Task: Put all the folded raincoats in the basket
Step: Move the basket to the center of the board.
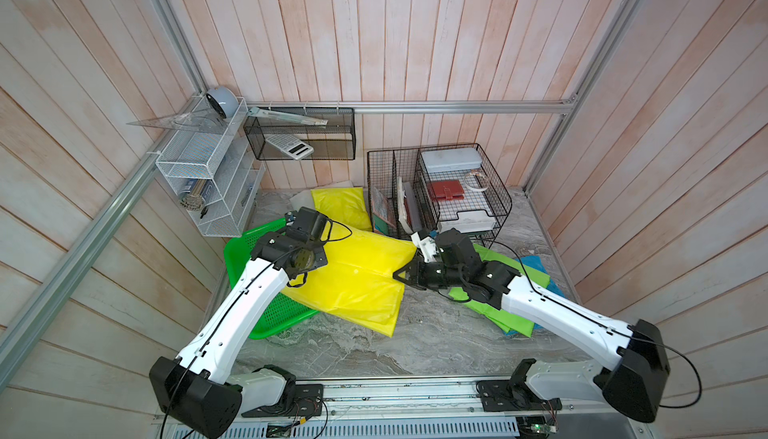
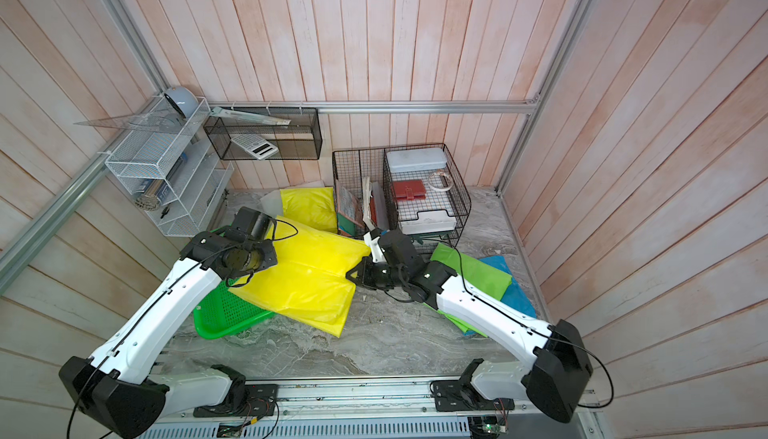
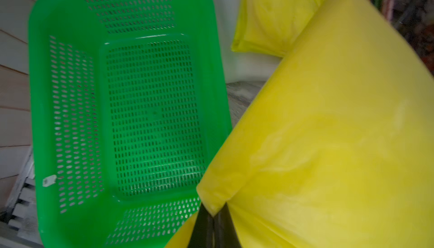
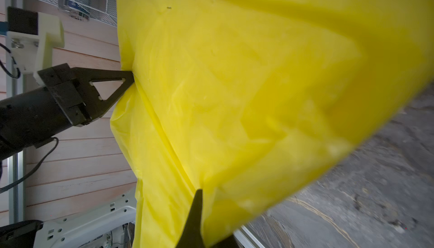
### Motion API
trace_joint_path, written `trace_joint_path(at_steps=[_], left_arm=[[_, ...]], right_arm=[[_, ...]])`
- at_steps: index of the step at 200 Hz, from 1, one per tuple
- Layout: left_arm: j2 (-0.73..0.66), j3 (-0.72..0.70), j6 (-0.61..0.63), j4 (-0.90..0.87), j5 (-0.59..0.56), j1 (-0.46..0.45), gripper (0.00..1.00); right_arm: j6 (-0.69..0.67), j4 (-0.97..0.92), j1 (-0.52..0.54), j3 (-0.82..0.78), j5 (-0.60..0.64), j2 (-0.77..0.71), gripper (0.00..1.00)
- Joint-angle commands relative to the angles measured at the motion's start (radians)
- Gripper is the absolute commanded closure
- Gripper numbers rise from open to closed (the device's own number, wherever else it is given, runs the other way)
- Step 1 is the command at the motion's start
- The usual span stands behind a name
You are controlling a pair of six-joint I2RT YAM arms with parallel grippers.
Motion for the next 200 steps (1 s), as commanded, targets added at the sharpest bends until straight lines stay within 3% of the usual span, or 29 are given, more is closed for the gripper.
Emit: trace_joint_path(at_steps=[1,20,65,114,200], left_arm=[[0.058,0.045,0.136,-0.037,-0.142,0.110,1.00],[0.105,0.062,0.210,0.019,-0.160,0.177,1.00],[0.256,0.131,0.330,0.113,-0.234,0.298,1.00],[0.361,0.171,0.383,0.211,-0.335,0.326,1.00],[0.430,0.115,0.388,0.275,-0.343,0.356,1.00]], right_arm=[[0.082,0.083,0.083,0.089,0.094,0.095,1.00],[0.062,0.088,0.151,0.209,0.143,0.216,1.00],[0.191,0.233,0.186,0.354,0.159,0.453,1.00],[0.267,0.275,0.233,0.522,0.140,0.659,1.00],[0.312,0.273,0.335,0.672,0.141,0.868,1.00]])
